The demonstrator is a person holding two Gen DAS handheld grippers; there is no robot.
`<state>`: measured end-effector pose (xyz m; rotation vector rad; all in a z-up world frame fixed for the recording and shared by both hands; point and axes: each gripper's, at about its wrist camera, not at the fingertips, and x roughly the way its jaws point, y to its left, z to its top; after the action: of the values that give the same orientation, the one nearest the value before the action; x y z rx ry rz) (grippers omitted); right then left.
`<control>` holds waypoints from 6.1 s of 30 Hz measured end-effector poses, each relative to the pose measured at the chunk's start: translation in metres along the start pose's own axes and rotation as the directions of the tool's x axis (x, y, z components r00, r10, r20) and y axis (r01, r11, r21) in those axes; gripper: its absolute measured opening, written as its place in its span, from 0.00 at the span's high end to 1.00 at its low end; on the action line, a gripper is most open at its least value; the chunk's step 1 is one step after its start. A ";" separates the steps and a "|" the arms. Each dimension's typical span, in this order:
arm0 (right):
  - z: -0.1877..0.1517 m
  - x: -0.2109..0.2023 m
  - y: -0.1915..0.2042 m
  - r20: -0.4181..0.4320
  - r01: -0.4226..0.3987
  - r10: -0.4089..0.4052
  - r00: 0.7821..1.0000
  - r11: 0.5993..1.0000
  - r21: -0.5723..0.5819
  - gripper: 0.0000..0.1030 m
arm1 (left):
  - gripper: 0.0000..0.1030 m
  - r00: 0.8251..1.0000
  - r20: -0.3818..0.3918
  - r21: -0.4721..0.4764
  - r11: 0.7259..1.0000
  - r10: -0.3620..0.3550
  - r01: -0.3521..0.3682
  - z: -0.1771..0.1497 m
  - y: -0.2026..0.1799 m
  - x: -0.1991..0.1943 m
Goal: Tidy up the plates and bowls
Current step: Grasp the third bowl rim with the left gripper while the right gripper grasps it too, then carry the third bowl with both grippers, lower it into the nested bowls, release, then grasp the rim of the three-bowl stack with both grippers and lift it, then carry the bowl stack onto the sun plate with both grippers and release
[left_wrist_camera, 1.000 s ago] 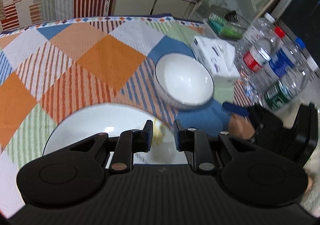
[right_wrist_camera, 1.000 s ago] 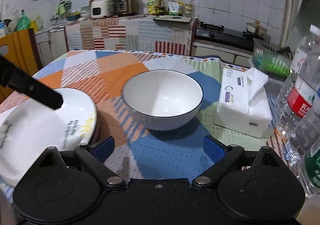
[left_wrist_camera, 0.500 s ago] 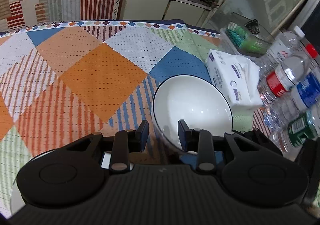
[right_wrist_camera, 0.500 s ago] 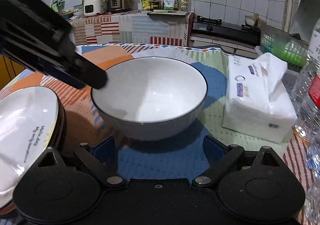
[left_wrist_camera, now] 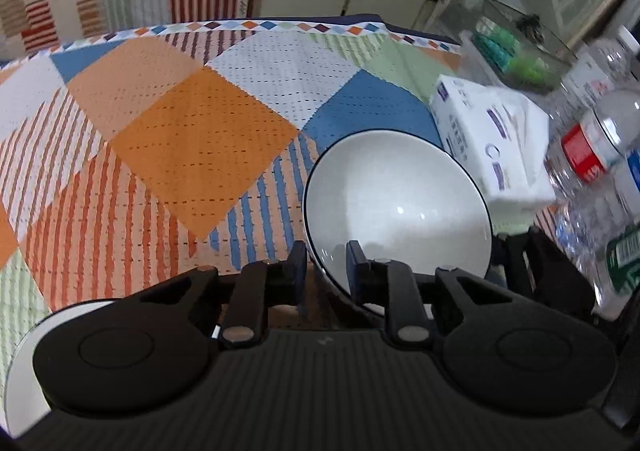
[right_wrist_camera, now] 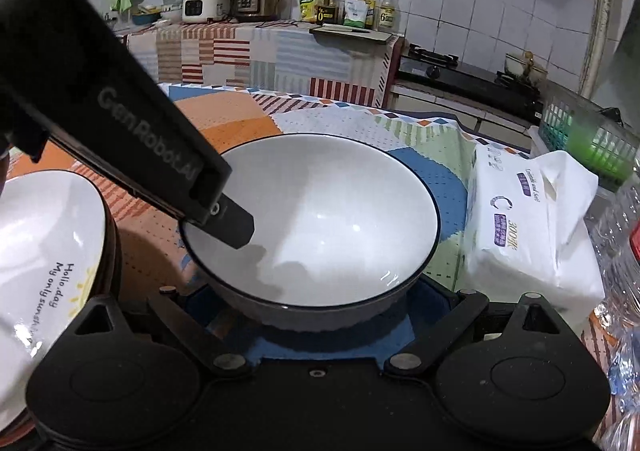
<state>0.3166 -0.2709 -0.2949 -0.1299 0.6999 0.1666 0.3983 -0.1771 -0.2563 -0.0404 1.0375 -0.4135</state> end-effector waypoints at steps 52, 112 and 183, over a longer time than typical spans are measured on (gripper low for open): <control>-0.037 -0.244 0.139 0.013 -0.317 0.328 0.944 0.920 -0.229 0.08 | 0.86 0.939 -0.341 0.064 0.995 -0.049 0.075 -0.155 0.048 -0.243; -0.088 -0.222 0.150 -0.235 -0.418 0.375 0.897 0.892 -0.172 0.05 | 0.61 0.965 -0.227 -0.213 0.974 -0.131 0.082 -0.195 0.135 -0.224; -0.014 -0.096 0.145 0.030 -0.296 0.296 0.955 0.955 -0.026 0.06 | 0.60 0.979 -0.192 -0.099 0.994 -0.065 0.047 -0.076 0.116 -0.151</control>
<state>0.2078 -0.1423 -0.2523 -0.0411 0.6817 0.4631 0.3049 -0.0048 -0.1965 -0.1155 1.2514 -0.4256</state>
